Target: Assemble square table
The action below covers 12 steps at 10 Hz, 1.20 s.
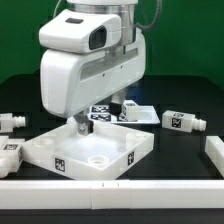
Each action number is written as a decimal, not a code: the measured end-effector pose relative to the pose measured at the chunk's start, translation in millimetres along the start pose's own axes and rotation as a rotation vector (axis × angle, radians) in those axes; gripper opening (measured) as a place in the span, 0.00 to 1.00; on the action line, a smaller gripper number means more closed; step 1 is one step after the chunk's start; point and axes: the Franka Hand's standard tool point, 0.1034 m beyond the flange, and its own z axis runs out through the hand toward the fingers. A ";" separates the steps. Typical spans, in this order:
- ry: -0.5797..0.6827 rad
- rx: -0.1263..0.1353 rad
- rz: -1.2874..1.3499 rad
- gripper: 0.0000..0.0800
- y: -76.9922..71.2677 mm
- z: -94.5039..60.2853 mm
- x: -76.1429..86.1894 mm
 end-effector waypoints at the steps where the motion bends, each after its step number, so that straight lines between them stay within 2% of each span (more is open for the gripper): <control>1: 0.006 -0.020 -0.023 0.81 10.4 12.4 -14.0; 3: 0.003 -0.014 -0.058 0.81 24.1 29.6 -34.8; 5: -0.004 0.010 -0.045 0.81 20.9 47.8 -44.3; 7: -0.001 0.009 -0.044 0.81 17.0 53.9 -39.0; 8: -0.001 0.009 -0.043 0.66 17.3 54.0 -39.8; 9: -0.001 0.009 -0.043 0.66 17.4 54.0 -40.1; 10: -0.002 0.009 -0.043 0.49 17.4 54.0 -40.0; 11: -0.002 0.009 -0.043 0.26 17.4 54.0 -40.0; 12: 0.000 0.011 -0.007 0.26 16.9 53.5 -39.5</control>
Offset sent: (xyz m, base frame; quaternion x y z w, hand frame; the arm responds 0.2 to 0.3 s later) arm 0.0024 -0.0202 -0.0262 0.0060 0.0300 -0.0097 0.9995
